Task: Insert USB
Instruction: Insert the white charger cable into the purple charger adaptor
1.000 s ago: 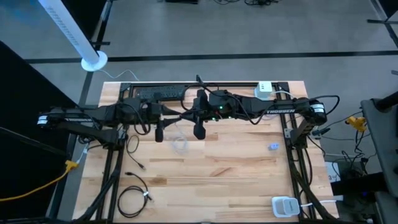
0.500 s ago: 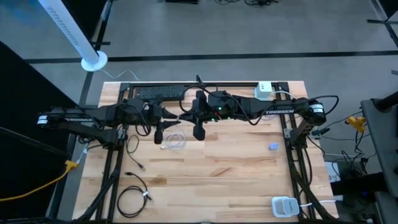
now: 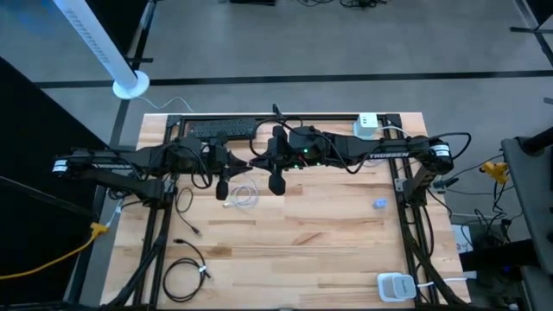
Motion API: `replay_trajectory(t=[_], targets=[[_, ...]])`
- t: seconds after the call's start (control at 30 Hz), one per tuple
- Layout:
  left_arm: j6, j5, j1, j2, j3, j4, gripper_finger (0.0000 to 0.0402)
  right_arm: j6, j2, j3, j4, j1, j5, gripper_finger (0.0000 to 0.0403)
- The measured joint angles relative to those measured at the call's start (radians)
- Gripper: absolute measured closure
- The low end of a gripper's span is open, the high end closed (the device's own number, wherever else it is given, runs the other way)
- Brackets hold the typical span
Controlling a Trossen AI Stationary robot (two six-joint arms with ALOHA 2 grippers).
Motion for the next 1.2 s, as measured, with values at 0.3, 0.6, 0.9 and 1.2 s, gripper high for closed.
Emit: replay_trajectory(t=[0.3,0.6,0.9,1.2], targets=[[0.000,-0.019,0.000,0.005,-0.001,-0.019,0.0397,0.001,-0.010,0.000,-0.093,0.000,-0.014,0.0367],[0.067,-0.034,0.000,-0.033,-0.002,-0.104,0.0397,0.089,-0.128,0.001,-0.511,0.000,0.035,0.0248],[0.071,-0.157,0.000,-0.115,-0.002,-0.235,0.0397,0.185,-0.230,-0.070,-1.355,0.075,0.095,0.0247],[0.040,-0.168,0.000,-0.148,-0.002,-0.245,0.0397,0.163,-0.250,-0.329,-1.390,0.120,0.047,0.0209]])
